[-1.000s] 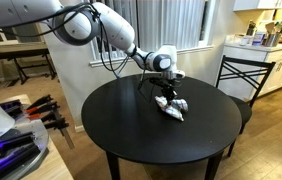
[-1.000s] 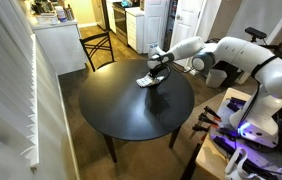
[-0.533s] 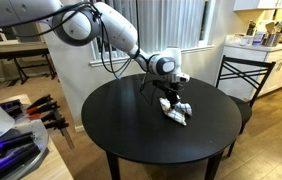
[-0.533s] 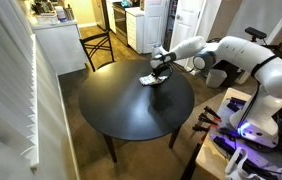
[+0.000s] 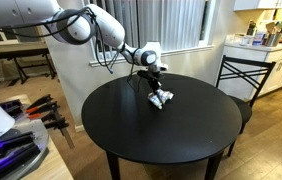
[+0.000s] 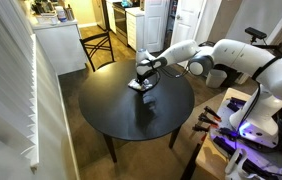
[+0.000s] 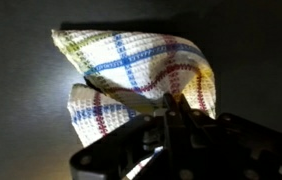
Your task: Wipe the table with the white tea towel
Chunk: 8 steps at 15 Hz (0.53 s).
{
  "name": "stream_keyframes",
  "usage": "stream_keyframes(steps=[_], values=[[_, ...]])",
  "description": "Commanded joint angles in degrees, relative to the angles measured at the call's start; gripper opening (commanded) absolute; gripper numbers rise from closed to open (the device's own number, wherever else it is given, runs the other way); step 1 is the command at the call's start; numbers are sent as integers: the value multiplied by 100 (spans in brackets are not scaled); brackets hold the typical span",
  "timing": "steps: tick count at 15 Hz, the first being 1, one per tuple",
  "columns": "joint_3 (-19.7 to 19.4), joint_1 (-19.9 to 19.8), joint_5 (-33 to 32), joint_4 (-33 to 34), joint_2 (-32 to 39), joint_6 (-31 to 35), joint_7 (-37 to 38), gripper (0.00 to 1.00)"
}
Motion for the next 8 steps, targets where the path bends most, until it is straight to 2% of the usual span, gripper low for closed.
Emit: stream_keyframes(steps=[1, 4, 8], values=[[148, 511, 23, -118, 1, 61, -217, 1], [272, 884, 9, -225, 10, 11, -435, 1], [494, 1182, -4, -325, 21, -96, -983, 1]])
